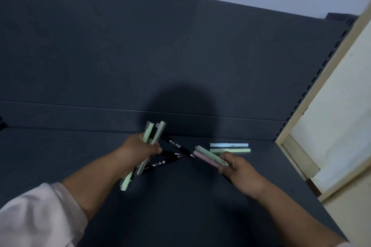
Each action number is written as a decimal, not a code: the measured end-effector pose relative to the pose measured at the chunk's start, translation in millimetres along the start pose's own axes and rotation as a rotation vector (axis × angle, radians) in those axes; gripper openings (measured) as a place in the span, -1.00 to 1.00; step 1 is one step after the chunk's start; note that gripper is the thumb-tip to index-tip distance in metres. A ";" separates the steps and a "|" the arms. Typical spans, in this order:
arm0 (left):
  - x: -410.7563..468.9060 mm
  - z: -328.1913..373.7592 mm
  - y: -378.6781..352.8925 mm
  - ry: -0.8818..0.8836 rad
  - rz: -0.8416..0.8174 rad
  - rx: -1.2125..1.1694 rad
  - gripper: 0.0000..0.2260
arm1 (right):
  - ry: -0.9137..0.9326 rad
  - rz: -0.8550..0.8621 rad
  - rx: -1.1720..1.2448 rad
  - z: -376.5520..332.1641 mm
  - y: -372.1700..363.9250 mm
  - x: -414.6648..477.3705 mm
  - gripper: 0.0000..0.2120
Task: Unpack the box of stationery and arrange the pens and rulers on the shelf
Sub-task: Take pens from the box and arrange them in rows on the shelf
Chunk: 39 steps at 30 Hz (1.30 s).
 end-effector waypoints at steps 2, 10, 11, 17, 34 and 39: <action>-1.2 2.0 -6.5 0.025 -0.030 -0.052 -0.87 | -0.067 -0.038 -0.025 17.3 11.7 1.0 -0.84; -1.7 5.0 -26.0 0.096 -0.109 -0.268 -0.81 | -0.323 0.051 -0.396 55.1 50.6 15.6 -0.80; -1.5 5.2 -27.1 0.100 -0.112 -0.283 -0.78 | -0.310 0.079 -0.391 56.0 51.4 17.6 -0.79; -3.8 5.8 -27.0 0.083 -0.111 -0.286 -0.77 | -0.239 0.226 -0.444 56.0 53.6 20.4 -0.76; -7.3 0.4 -21.8 0.105 -0.125 -0.287 -0.76 | -0.033 0.276 -0.722 24.8 27.3 13.0 -0.78; -9.0 4.7 -27.8 0.110 -0.163 -0.274 -0.76 | -0.099 0.265 -0.671 26.2 26.3 6.3 -0.82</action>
Point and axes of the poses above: each hand's wrist, its own x-axis towards the middle knuckle, its own y-axis out of the back of the hand, z = x × y, the point moved 7 cm from there along x, towards the middle knuckle, and after that the axes turned 11 degrees about -z, right-handed, at the moved point
